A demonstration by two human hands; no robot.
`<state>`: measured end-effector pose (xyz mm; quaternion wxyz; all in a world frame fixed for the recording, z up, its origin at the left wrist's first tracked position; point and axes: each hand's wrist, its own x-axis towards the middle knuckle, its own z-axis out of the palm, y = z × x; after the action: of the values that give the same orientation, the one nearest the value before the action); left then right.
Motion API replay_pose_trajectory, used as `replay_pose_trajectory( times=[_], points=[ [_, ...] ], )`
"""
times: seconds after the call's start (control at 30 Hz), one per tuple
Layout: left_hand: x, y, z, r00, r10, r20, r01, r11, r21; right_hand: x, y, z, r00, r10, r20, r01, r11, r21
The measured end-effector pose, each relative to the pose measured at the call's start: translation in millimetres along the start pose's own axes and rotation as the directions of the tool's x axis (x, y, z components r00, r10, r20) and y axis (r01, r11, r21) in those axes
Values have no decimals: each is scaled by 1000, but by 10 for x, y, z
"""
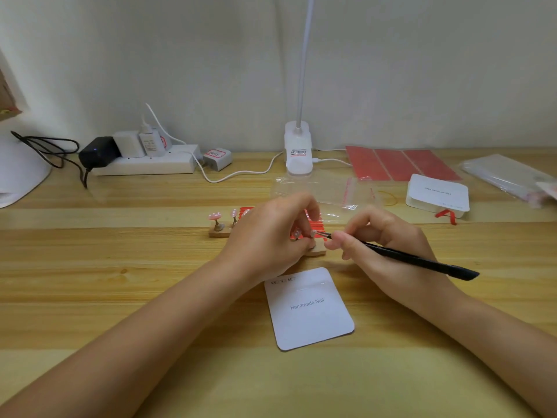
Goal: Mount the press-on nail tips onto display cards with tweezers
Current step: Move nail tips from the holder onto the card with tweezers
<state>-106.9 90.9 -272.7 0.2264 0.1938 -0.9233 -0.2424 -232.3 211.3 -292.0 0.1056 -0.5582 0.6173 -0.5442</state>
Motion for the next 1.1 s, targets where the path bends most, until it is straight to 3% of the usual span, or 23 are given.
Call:
replay_pose_trajectory(
  times=[0.23, 0.53, 1.1],
  points=[
    [10, -10, 9, 1000, 14, 4, -14, 1000, -13, 14, -22, -10, 996, 94, 3, -94, 992, 84],
    [24, -6, 21, 999, 31, -19, -31, 999, 24, 24, -9, -5, 995, 95, -13, -94, 994, 60],
    [25, 15, 21, 999, 34, -34, -33, 999, 23, -2, 41, 22, 983, -178, 40, 182, 958, -220]
  ],
)
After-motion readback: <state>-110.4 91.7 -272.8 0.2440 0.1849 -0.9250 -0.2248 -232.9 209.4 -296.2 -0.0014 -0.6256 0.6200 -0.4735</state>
